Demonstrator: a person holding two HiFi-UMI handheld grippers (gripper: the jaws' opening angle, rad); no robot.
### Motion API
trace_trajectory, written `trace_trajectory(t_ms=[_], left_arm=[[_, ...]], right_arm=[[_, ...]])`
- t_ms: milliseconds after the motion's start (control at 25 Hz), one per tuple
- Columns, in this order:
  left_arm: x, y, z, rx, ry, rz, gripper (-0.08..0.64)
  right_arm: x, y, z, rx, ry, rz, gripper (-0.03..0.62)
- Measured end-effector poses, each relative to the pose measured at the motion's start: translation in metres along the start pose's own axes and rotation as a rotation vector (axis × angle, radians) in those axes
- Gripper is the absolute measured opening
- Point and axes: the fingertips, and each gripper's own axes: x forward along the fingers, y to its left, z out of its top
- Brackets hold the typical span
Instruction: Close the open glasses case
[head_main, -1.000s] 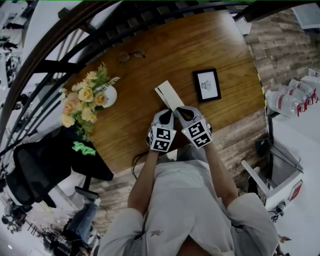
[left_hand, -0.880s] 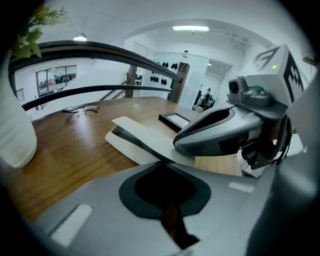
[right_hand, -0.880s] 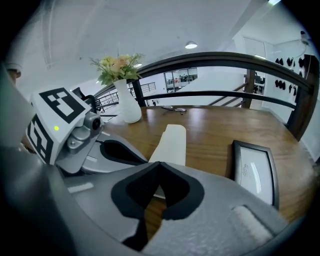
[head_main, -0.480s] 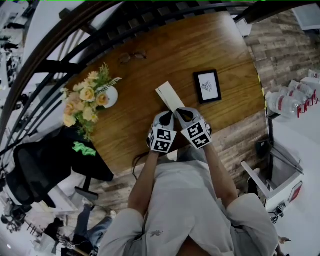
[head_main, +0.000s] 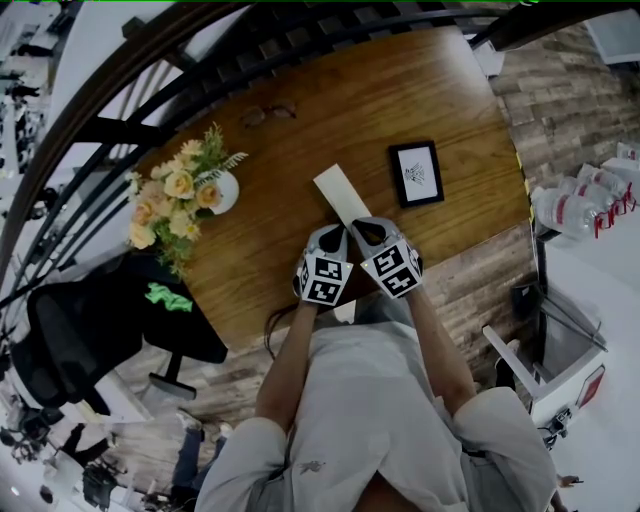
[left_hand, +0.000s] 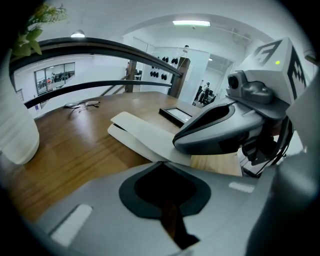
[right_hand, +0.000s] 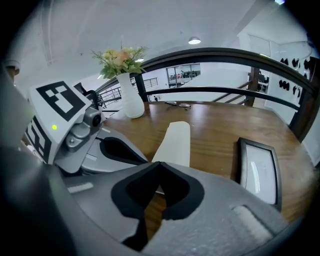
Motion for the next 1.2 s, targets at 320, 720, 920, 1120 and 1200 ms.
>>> trace_trajectory(t_ms=[320,720,920,1120,1200], left_arm=[[-0.006,0.004,-0.001,0.000,-0.016,0.008,0.018],[-0.043,0.020,0.034,0.016,-0.166,0.041,0.018],[-0.071,0.027,0.059,0.052,-0.255,0.052,0.018],[-0.102,0.026,0.085,0.090,-0.352,0.052,0.018],[-0.116,0.025,0.095,0.104,-0.394,0.050,0.018]], right_arm=[[-0.001,0.002,-0.004,0.011,-0.012,0.000,0.003],[-0.040,-0.009,0.030,0.040,-0.177,-0.055,0.003],[-0.062,-0.010,0.047,0.036,-0.256,-0.105,0.003],[-0.088,-0.005,0.067,0.013,-0.348,-0.151,0.003],[-0.101,-0.003,0.079,0.006,-0.400,-0.177,0.003]])
